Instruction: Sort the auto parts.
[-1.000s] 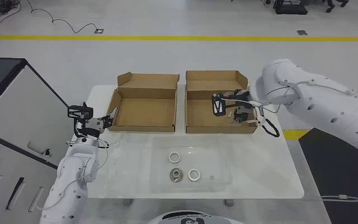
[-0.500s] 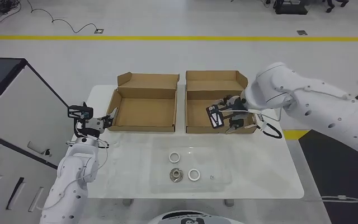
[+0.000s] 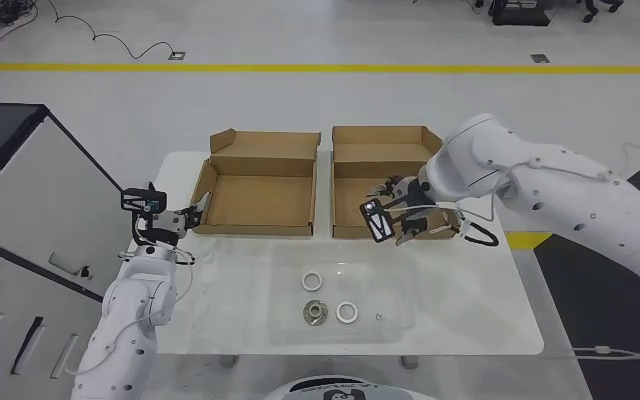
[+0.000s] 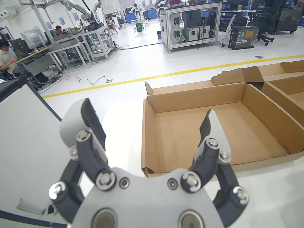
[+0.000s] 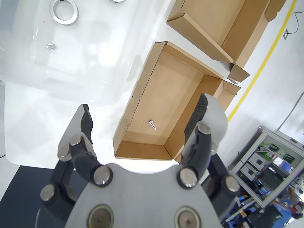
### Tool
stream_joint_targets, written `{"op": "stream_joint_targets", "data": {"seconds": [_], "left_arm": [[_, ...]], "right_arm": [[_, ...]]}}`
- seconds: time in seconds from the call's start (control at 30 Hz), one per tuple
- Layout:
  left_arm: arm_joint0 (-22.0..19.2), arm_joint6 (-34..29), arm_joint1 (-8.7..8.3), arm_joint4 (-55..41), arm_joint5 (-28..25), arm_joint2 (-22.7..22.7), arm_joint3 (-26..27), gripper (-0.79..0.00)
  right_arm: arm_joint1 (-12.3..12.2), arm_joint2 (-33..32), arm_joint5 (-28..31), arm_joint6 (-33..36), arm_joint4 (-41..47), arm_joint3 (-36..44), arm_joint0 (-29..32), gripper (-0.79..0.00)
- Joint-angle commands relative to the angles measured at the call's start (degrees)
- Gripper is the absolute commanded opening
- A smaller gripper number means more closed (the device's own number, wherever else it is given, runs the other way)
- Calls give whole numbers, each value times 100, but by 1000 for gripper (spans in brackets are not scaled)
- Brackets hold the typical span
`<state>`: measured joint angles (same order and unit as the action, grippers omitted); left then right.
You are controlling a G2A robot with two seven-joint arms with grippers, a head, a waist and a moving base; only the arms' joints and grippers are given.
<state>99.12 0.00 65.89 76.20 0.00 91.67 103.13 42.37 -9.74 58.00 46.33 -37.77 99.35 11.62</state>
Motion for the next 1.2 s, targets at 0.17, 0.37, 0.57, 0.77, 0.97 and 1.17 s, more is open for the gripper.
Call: {"op": "stream_joint_targets", "data": {"seconds": [0.17,0.37,0.57,0.77,0.97,1.17], "left_arm": [[0,0,0,0,0,0,0,0],[0,0,0,0,0,0,0,0],[0,0,0,0,0,0,0,0],[0,0,0,0,0,0,0,0],[0,0,0,0,0,0,0,0],[0,0,0,0,0,0,0,0]], "right_arm": [[-2,0,0,0,-1,-1,-2,0],[-2,0,0,0,-1,-1,-2,0],[40,0,0,-52,-28,281,116,0],[218,0,0,-4,226,423,71,0],[422,0,0,-2,465,378,33,0],[552,0,0,0,447,268,154,0]]}}
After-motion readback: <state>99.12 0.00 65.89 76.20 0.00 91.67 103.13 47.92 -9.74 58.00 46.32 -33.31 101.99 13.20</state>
